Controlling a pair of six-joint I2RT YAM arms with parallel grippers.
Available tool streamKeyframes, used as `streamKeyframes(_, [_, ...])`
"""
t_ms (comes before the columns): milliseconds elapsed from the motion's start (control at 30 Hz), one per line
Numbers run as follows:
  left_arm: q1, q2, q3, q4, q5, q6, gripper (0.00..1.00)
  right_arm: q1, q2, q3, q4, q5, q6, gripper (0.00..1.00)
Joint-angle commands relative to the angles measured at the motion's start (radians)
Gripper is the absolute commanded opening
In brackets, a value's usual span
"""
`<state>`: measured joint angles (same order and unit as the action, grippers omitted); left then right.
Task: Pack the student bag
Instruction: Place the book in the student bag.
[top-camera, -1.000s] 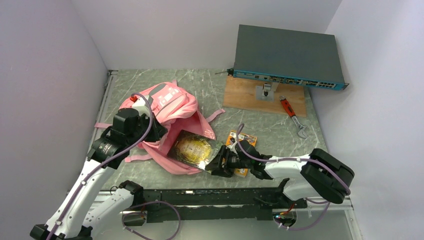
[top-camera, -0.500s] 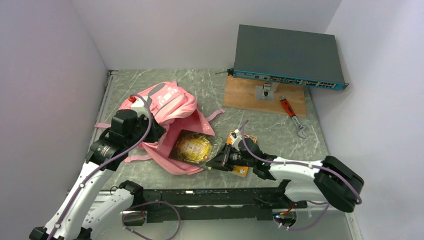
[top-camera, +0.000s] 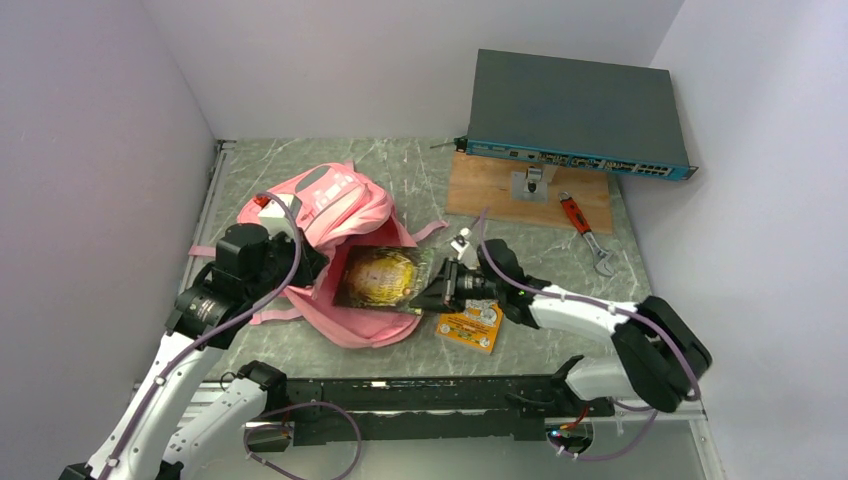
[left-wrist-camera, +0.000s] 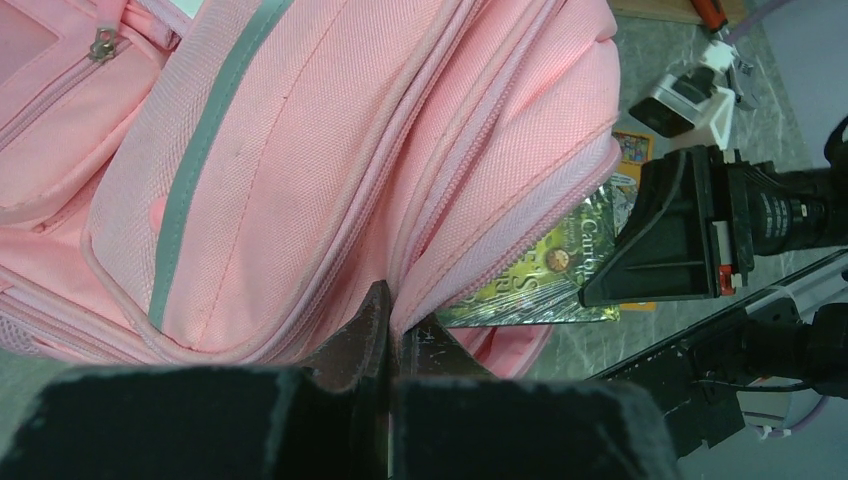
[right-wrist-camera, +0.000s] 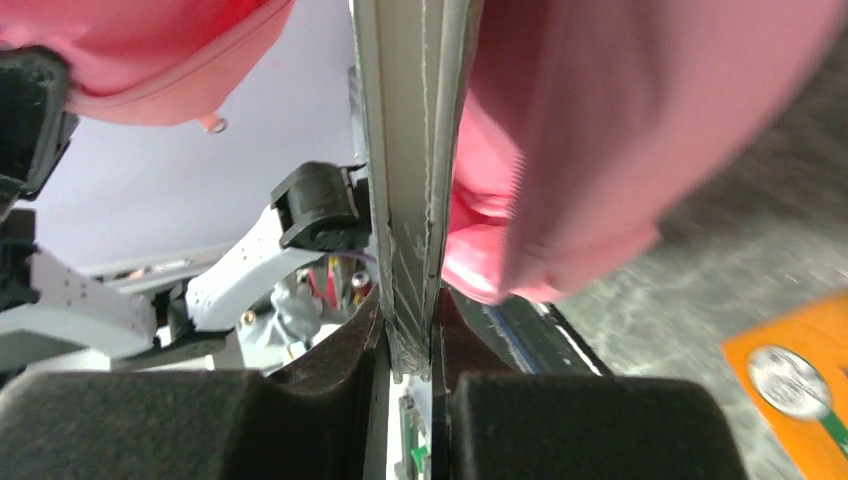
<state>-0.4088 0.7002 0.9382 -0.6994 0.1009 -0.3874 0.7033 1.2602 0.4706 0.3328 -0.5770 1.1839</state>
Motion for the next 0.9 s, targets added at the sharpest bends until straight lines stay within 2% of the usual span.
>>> streamKeyframes(0, [0.002,-0.022,0.034,0.165,0.05,-0.037,0.0,0.005,0.081,0.176,0.208,-0.187,-0.037,0.0])
streamKeyframes(233, [0.002,-0.027,0.038,0.133,0.045,-0.056,0.0,0.005,0.22,0.321,0.254,-0.229,-0.025,0.0])
streamKeyframes(433, [0.002,-0.012,0.066,0.129,0.064,-0.075,0.0,0.005,0.446,0.438,0.314,-0.255,-0.055,0.0])
streamKeyframes(600, [0.002,0.014,0.098,0.093,0.076,-0.085,0.0,0.006,0.627,0.517,0.516,-0.281,0.035,0.0])
streamKeyframes(867, [0.002,0.025,0.079,0.1,0.101,-0.102,0.0,-0.004,0.852,0.682,0.614,-0.263,0.104,0.01])
